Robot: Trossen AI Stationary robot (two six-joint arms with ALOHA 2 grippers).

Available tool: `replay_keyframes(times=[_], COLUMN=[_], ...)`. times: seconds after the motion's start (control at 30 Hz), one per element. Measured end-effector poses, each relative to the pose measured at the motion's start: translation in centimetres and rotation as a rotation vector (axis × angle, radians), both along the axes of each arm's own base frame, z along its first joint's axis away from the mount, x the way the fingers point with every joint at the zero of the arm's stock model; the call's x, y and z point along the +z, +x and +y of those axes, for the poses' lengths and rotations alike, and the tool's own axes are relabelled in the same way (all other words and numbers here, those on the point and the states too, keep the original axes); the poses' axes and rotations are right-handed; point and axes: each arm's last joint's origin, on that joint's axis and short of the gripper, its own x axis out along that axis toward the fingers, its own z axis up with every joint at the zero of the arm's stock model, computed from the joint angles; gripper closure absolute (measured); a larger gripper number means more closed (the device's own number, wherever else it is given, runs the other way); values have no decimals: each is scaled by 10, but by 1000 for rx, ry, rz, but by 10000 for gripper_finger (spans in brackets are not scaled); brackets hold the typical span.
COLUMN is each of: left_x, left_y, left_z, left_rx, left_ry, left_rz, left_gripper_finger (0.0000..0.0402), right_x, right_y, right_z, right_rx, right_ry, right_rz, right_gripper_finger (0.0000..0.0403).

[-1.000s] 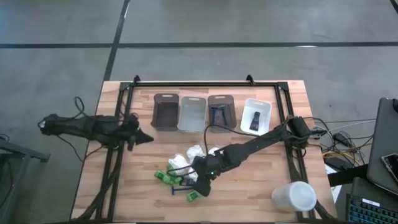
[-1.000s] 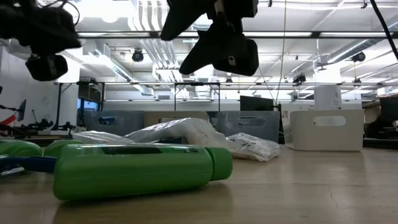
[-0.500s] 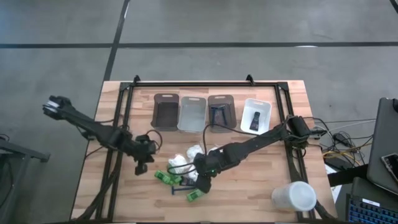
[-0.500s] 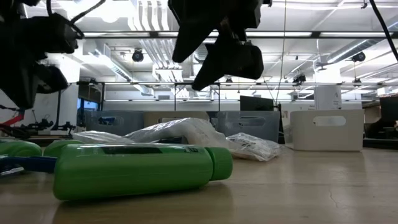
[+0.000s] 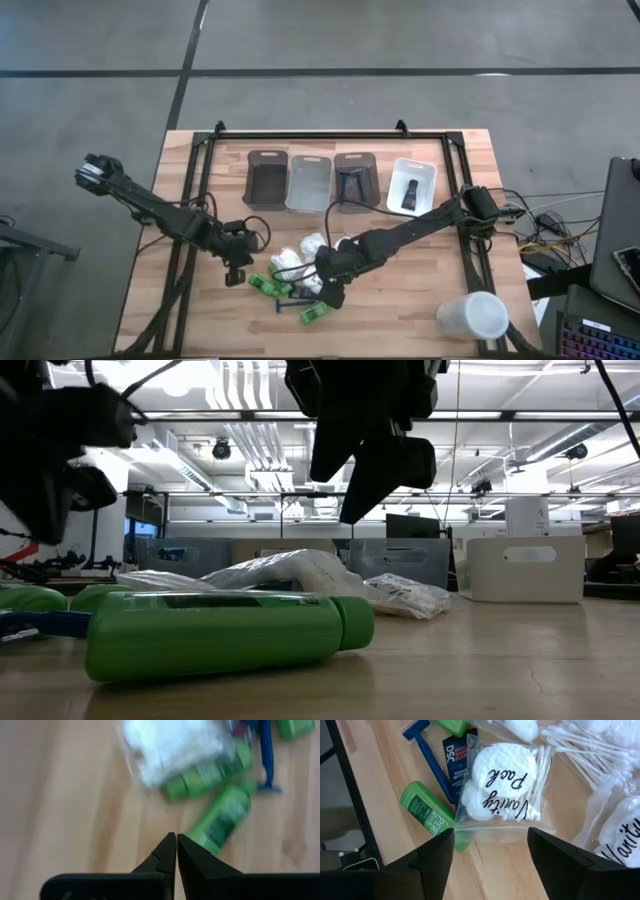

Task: Pick & Place Travel size toiletries
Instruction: Put the green shampoo into the left black bin

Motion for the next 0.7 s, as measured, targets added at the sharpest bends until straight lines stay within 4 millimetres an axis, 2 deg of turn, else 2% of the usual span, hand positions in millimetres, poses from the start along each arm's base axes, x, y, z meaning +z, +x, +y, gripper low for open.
replay_keyframes(times=[0.13, 0.4, 0.53, 0.7], left_x=[4, 19, 12, -2], left_y=[1, 6, 9, 16], left_z=[-1, -14, -21, -33], left_rx=[-47, -307, -406, -465], left_ry=[48, 154, 211, 195], left_rz=[-27, -128, -107, -69], left_gripper_finger=[344, 225, 182, 153], right_x=[0, 0, 0, 0], right_y=[0, 0, 0, 0], right_z=[0, 0, 0, 0], right_rx=[18, 24, 24, 22], right_ry=[-10, -15, -16, -18], right_rz=[-7, -8, -8, -4], right_gripper_finger=[141, 127, 118, 104])
